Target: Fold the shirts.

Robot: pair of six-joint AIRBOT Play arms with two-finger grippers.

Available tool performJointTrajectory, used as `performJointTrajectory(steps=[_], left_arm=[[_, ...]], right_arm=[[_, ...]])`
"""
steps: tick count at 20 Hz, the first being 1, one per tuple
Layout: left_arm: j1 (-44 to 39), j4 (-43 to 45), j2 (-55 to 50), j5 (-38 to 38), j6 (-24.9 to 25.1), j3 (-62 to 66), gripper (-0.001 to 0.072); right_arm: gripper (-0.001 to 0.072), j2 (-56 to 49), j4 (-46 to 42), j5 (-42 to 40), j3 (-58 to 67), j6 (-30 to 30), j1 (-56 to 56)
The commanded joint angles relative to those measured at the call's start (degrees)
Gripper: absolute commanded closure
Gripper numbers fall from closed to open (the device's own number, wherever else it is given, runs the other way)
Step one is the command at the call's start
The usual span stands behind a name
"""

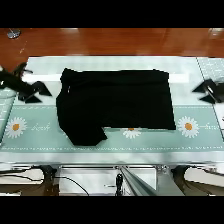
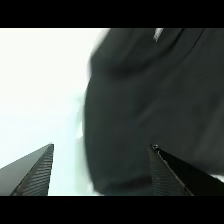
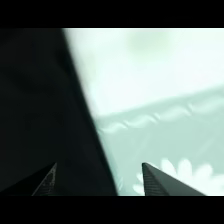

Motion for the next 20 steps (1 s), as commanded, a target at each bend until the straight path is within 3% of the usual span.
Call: performJointTrajectory(steps=[1,4,6,15,17,18,19,20], left_arm=[[6.2,-4.3,10.8,6.2,2.1,-18.3,0.0007],[9.3,-14.1,20.6,14.0,7.0,-32.1,0.0008],[9.0,-17.8,23.0,16.2,8.7,-37.4,0.0008],[-2.6,-24.9,18.5,20.4,12.0,-42.1,0.0008],[-4.5,-24.9,17.5,20.7,16.1,-42.0,0.0009],[-4.7,-24.9,17.4,20.7,16.4,-41.8,0.0092],[-4.7,-24.9,17.4,20.7,16.4,-41.7,0.0509],[-4.7,-24.9,17.5,20.7,16.4,-41.7,0.0679]], right_arm=[[0.0094,14.2,1.1,-6.8,-20.8,-2.7,-3.5],[0.0094,23.0,10.4,-11.7,-33.1,-5.4,-3.4],[0.0094,23.9,13.5,-10.0,-35.0,-7.1,-3.4],[0.0094,23.9,13.6,-6.1,-34.9,-5.9,-3.5],[0.0094,23.9,8.1,-7.5,-32.3,-1.9,-4.2],[0.0093,23.9,3.9,-6.8,-29.9,1.1,-5.3],[0.0093,23.9,-1.3,-5.5,-27.7,2.8,-6.5],[0.0093,23.9,-6.4,-3.5,-26.5,4.6,-7.6]])
